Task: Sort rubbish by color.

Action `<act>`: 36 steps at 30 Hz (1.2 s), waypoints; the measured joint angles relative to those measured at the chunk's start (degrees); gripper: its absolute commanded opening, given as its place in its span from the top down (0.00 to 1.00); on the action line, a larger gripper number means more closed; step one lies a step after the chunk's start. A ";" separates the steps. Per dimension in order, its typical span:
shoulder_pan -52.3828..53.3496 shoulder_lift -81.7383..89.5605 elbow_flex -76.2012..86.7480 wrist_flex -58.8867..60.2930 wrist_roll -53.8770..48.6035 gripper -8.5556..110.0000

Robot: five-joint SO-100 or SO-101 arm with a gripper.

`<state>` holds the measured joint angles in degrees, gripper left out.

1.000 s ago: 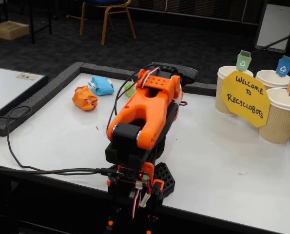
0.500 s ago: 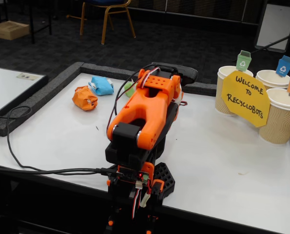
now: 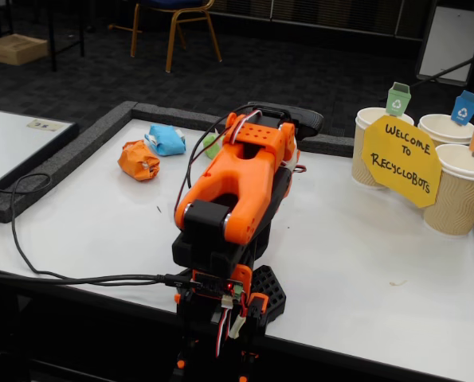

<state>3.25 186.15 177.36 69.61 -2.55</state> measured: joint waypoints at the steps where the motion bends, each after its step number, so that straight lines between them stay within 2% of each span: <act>1: 0.00 0.00 0.00 0.00 0.00 0.93; 32: -2.81 -0.09 -0.09 -0.09 0.00 0.90; 36: -2.64 -5.27 -3.34 -1.85 0.00 0.89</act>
<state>0.62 180.88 174.02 67.76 -2.55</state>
